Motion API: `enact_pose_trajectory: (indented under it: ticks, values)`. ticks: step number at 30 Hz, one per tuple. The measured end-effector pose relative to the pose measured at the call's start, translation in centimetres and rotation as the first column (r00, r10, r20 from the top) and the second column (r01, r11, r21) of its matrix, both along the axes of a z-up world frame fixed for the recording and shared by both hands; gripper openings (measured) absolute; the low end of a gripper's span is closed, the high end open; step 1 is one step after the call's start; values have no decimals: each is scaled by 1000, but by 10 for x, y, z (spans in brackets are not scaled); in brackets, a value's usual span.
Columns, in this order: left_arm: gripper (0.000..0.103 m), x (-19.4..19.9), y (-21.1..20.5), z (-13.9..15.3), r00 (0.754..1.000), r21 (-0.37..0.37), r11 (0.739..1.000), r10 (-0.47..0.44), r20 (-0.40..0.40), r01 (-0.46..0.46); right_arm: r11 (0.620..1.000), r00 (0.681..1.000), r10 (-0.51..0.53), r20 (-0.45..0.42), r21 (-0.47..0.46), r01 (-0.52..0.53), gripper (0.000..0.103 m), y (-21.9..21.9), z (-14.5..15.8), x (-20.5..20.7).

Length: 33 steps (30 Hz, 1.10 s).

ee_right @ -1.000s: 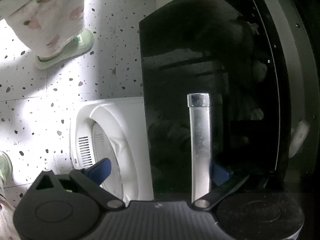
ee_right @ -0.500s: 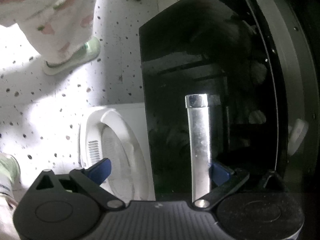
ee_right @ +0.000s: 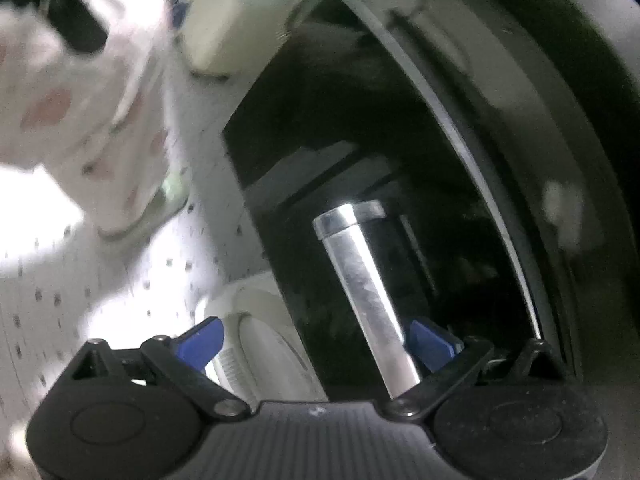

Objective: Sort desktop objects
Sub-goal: 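Pull the drawer open by its handle with the right gripper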

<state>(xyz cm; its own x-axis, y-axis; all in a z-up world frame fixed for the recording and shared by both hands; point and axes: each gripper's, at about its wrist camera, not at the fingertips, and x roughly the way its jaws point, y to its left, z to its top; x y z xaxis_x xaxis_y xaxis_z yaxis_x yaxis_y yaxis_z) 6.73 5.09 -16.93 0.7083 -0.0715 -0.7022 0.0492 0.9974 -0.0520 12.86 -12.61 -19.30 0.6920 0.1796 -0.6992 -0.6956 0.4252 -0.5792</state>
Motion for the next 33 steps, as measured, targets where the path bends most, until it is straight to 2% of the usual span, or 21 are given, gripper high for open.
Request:
enact_pose_trajectory:
  ticks: [4,7,9,11,14,16,18,21,23,27,33]
  values:
    - [98,-1,0,1,1000,-9,1000,0,6,0,988,994,-96,56,130,88,101,-6,13,-17]
    - [98,-2,0,1,1000,-3,1000,-3,9,3,979,979,-135,154,173,108,101,-6,21,-33]
    - [98,-2,0,1,1000,-2,1000,-2,7,2,960,969,-178,173,245,133,101,-7,29,-38]
    - [99,-2,0,1,1000,-4,1000,0,7,0,924,960,-239,149,339,177,101,-11,38,-40]
    - [98,-2,0,1,1000,-5,1000,1,9,-1,828,929,-357,94,493,268,101,-22,44,-38]
    - [99,-2,-1,1,1000,-4,1000,-1,10,1,769,909,-413,53,556,316,101,-29,46,-36]
    - [98,-2,-1,1,1000,-2,1000,-2,12,2,733,898,-439,24,588,342,101,-32,43,-35]
    - [99,-3,1,1,1000,-8,1000,-1,13,1,719,893,-450,0,593,362,101,-29,36,-34]
    - [99,-3,2,1,1000,-14,1000,1,13,0,690,890,-455,-21,623,368,101,-29,34,-36]
    - [99,-3,3,1,1000,-24,1000,3,12,-3,606,855,-512,-77,673,424,101,-34,31,-31]
    - [99,-3,5,2,1000,-46,999,8,11,-8,532,801,-585,-127,686,497,101,-48,26,-26]
